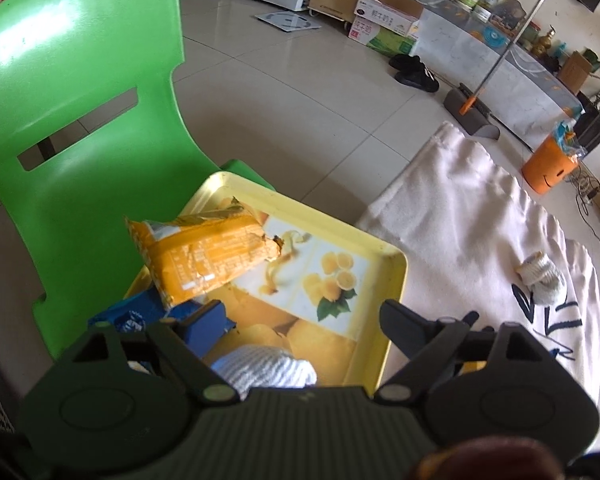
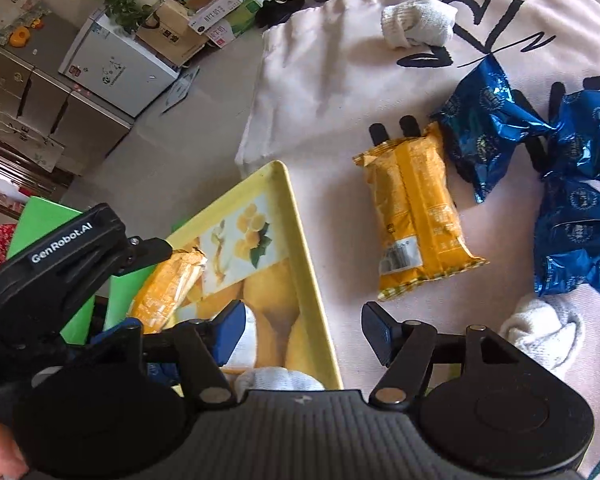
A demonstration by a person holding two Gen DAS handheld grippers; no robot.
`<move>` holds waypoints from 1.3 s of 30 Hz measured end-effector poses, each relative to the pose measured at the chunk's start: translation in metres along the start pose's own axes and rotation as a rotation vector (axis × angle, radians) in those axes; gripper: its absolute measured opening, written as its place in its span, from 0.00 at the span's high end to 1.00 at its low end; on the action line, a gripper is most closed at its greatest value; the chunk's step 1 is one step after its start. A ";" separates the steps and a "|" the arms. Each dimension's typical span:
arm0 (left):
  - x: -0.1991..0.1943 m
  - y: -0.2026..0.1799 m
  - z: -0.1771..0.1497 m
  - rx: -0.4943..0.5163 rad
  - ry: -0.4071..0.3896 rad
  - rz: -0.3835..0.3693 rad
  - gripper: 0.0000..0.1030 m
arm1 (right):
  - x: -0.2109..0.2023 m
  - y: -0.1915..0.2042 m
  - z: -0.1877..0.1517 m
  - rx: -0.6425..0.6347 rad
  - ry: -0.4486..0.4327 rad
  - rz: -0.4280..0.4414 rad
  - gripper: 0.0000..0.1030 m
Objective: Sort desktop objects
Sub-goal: 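Carry both items over the yellow tray and open both grippers to drop them, then move both open grippers back over the remaining pile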
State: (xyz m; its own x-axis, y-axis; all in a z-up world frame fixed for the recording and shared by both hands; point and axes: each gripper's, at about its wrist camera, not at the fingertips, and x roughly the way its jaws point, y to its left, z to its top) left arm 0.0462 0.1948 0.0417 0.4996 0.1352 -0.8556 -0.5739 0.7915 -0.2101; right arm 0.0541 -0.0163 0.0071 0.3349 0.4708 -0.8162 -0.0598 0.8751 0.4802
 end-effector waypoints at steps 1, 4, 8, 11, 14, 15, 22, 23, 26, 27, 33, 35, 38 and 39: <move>0.000 -0.002 -0.002 0.009 0.003 -0.003 0.10 | -0.002 -0.001 0.000 -0.008 -0.002 -0.014 0.36; 0.000 -0.012 -0.009 0.048 0.004 -0.012 0.09 | -0.009 -0.007 0.003 -0.024 -0.011 -0.056 0.33; -0.001 -0.024 -0.017 0.085 0.009 -0.040 0.05 | -0.022 -0.017 0.005 -0.032 -0.030 -0.103 0.30; -0.002 -0.033 -0.023 0.118 0.020 -0.055 0.04 | -0.030 -0.023 0.006 -0.040 -0.028 -0.136 0.29; -0.003 -0.041 -0.030 0.146 0.033 -0.063 0.02 | -0.037 -0.029 0.006 -0.050 -0.028 -0.165 0.28; -0.003 -0.043 -0.031 0.150 0.037 -0.066 0.01 | -0.040 -0.031 0.006 -0.052 -0.028 -0.174 0.28; -0.007 -0.057 -0.043 0.189 0.053 -0.088 0.01 | -0.055 -0.041 0.005 -0.059 -0.038 -0.208 0.27; -0.007 -0.058 -0.045 0.193 0.056 -0.090 0.01 | -0.057 -0.042 0.004 -0.061 -0.039 -0.213 0.27; -0.007 -0.062 -0.049 0.205 0.066 -0.094 0.01 | -0.063 -0.045 0.005 -0.064 -0.043 -0.228 0.27; -0.008 -0.064 -0.051 0.208 0.068 -0.094 0.01 | -0.065 -0.046 0.005 -0.067 -0.045 -0.232 0.27; -0.010 -0.073 -0.058 0.233 0.080 -0.101 0.01 | -0.075 -0.052 0.005 -0.091 -0.053 -0.276 0.27; -0.011 -0.076 -0.062 0.246 0.085 -0.103 0.01 | -0.077 -0.056 0.005 -0.088 -0.047 -0.285 0.27; -0.010 -0.083 -0.069 0.271 0.102 -0.108 0.01 | -0.083 -0.068 0.009 -0.048 -0.036 -0.280 0.27; -0.010 -0.085 -0.071 0.278 0.108 -0.110 0.01 | -0.086 -0.074 0.010 -0.023 -0.037 -0.274 0.27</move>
State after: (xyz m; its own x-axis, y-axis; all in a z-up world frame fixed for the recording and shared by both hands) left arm 0.0436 0.0841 0.0344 0.4687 -0.0126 -0.8833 -0.3131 0.9326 -0.1795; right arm 0.0392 -0.1226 0.0452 0.3755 0.2126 -0.9021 0.0168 0.9716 0.2360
